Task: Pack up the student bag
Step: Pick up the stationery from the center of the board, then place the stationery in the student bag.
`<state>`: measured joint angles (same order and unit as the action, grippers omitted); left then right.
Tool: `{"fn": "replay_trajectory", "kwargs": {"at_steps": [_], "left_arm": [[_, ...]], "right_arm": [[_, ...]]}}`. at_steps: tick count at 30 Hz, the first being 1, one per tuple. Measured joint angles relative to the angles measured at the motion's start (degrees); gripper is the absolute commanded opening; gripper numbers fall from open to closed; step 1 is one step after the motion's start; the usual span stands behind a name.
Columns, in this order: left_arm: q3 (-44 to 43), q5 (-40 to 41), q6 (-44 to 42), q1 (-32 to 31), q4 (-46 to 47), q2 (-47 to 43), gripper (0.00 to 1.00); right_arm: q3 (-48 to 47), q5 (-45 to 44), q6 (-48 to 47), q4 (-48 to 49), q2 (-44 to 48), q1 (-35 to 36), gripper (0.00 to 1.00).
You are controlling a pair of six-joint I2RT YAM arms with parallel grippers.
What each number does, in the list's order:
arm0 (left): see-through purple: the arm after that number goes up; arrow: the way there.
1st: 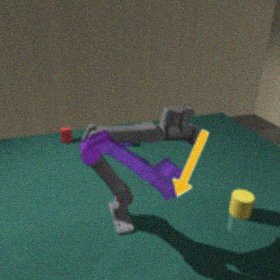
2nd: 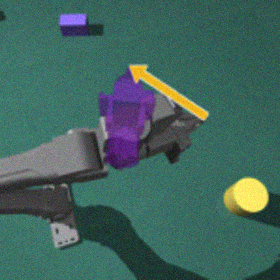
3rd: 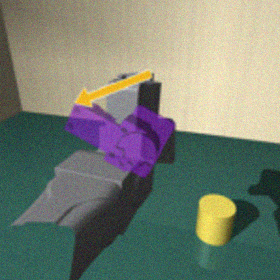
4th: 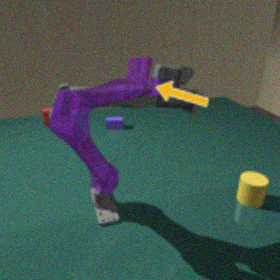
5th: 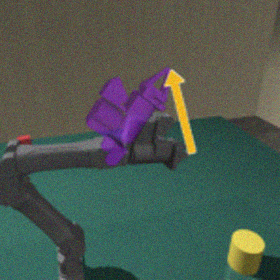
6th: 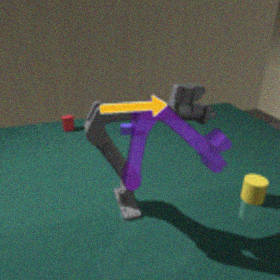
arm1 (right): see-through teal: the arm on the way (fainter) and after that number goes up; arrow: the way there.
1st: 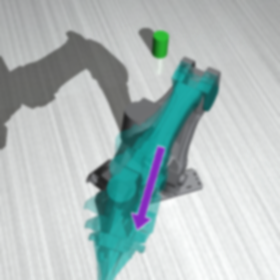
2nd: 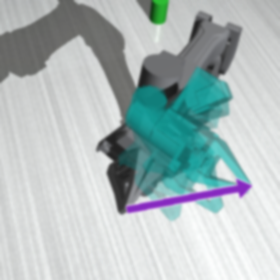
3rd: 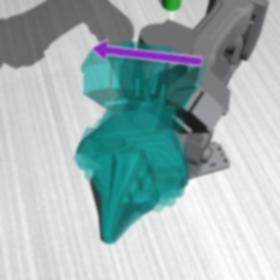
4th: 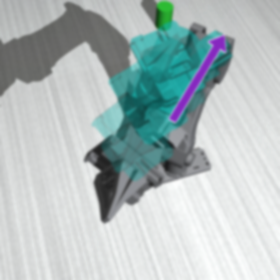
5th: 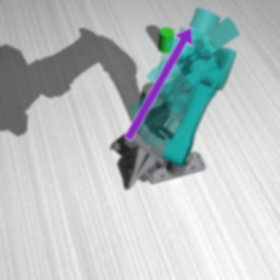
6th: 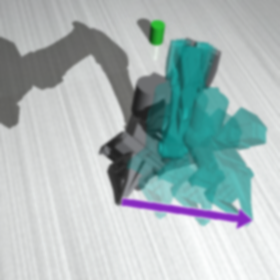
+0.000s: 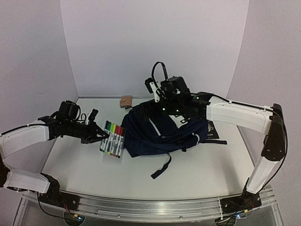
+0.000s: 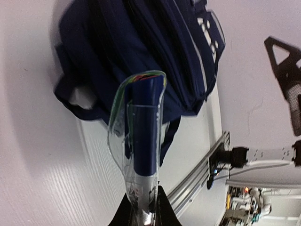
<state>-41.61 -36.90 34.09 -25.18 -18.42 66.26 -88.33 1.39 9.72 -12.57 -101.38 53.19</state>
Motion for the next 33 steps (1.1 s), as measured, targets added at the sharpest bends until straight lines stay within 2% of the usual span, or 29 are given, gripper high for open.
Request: {"fn": "replay_trajectory", "kwargs": {"at_steps": [3, 7, 12, 15, 16, 22, 23, 25, 30, 33], "left_arm": [[-4.15, -1.17, 0.22, 8.22, -2.89, 0.00, 0.00], [-6.07, -2.76, 0.65, 15.45, -4.55, -0.31, 0.00], [-6.05, -3.63, 1.91, 18.11, -5.56, -0.83, 0.00], [-6.05, -4.44, 2.52, 18.11, -5.51, -0.81, 0.00], [-6.05, -4.88, 2.67, 18.11, -5.50, -0.75, 0.00], [-6.05, -5.86, 2.82, 18.11, -5.54, 0.38, 0.00], [-6.05, -6.07, 2.85, 18.11, -5.44, 0.71, 0.00], [-6.24, -6.84, 3.06, 18.11, -4.85, 1.79, 0.00], [-8.06, -8.98, 5.56, 17.12, -0.60, 5.80, 0.00], [-9.01, -9.55, 8.29, 14.41, 3.69, 7.89, 0.00]], "right_arm": [[-5.89, -8.13, -1.08, -1.13, -4.89, 0.20, 0.94], [-11.28, -14.88, -2.30, -3.48, -12.07, 1.43, 0.93], [-15.10, -20.15, -2.63, -6.22, -19.69, 3.61, 0.91], [-16.74, -23.63, -2.53, -7.66, -23.13, 4.54, 0.85], [-17.24, -24.62, -2.49, -8.18, -24.04, 4.72, 0.79], [-19.86, -30.28, -1.40, -9.51, -27.11, 5.06, 0.11], [-20.29, -30.68, -1.20, -9.59, -27.11, 5.20, 0.05], [-21.64, -31.87, -0.43, -9.76, -27.11, 5.51, 0.00], [-23.35, -32.93, 1.24, -11.36, -25.92, 5.21, 0.00], [-23.91, -33.27, 1.95, -12.73, -23.39, 4.97, 0.00]]}}
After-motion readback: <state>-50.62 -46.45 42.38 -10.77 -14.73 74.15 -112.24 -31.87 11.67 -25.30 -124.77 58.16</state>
